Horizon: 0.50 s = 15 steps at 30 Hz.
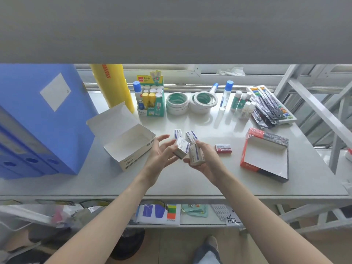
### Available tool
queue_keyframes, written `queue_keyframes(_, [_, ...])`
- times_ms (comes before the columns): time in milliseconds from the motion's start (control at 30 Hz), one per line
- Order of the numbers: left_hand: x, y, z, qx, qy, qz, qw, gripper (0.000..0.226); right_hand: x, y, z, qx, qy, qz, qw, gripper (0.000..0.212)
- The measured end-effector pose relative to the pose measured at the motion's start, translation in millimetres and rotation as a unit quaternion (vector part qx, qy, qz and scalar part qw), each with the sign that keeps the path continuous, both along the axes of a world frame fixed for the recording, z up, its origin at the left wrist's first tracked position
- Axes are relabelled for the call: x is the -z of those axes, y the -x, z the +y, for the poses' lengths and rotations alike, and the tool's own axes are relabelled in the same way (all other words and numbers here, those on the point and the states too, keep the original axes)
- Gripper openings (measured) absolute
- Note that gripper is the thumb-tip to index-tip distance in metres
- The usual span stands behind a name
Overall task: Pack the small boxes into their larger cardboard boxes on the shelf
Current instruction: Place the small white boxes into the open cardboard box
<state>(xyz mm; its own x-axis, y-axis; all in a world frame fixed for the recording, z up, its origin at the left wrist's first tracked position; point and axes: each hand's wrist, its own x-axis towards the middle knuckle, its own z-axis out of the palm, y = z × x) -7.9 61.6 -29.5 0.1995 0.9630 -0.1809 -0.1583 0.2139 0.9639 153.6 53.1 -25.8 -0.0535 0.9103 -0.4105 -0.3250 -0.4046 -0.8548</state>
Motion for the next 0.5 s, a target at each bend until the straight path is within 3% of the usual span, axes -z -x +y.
queue_keyframes(367, [5.3, -2.8, 2.7, -0.001, 0.016, 0.049, 0.999, 0.033, 1.2, -7.4, -0.1, -0.007, -0.01, -0.029, 0.999, 0.033])
queue_keyframes(500, [6.5, -1.0, 3.4, 0.013, 0.021, 0.064, 0.998, 0.044, -0.5, -5.8, 3.1, 0.026, -0.005, -0.072, 0.997, 0.027])
